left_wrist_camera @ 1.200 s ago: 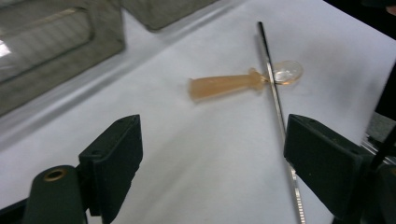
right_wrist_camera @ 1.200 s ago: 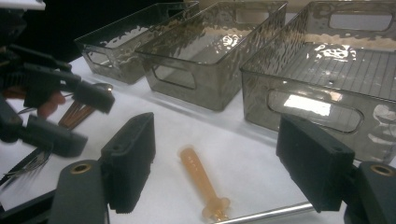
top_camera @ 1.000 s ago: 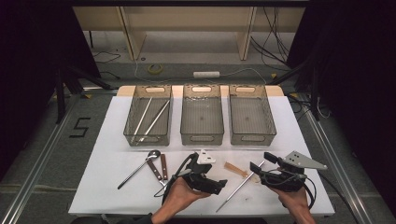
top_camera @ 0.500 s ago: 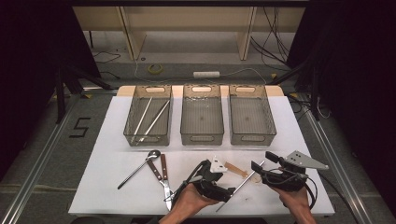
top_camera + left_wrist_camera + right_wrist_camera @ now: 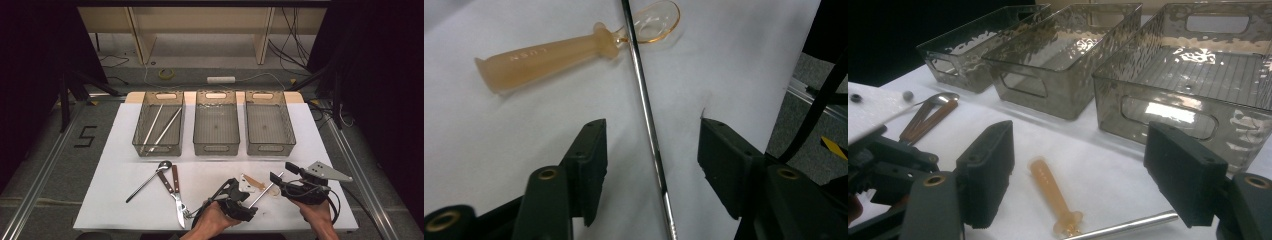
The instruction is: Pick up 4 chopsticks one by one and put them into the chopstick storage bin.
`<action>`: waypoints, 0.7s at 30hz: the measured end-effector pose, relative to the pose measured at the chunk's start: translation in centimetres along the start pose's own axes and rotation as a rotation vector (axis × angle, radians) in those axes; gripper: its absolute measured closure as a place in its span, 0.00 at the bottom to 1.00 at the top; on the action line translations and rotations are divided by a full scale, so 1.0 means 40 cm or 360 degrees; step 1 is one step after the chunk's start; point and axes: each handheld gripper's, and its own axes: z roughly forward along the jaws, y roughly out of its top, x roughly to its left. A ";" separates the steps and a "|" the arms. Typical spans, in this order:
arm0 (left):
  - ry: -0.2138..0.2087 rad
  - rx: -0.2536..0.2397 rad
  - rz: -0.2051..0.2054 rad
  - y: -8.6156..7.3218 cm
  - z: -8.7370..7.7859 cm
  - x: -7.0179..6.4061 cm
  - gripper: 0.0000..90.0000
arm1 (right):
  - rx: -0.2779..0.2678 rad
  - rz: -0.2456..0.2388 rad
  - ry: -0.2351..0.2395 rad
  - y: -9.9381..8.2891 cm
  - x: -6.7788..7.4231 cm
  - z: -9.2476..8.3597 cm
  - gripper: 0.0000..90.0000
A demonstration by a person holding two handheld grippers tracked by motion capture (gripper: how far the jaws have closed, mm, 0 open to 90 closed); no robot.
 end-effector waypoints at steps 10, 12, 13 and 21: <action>0.0038 0.0042 0.0065 -0.002 0.030 -0.012 0.65 | 0.0002 -0.0006 0.0005 0.000 0.001 0.001 0.32; 0.0057 0.0053 0.0098 -0.001 0.031 -0.013 0.68 | 0.0000 -0.0007 0.0005 0.000 0.000 0.001 0.32; 0.0067 0.0048 0.0106 -0.001 0.032 -0.015 0.69 | 0.0001 -0.0004 0.0004 0.000 0.000 0.001 0.32; 0.0115 0.0051 0.0158 -0.001 0.033 -0.016 0.81 | 0.0012 -0.0010 0.0001 -0.001 0.001 0.002 0.33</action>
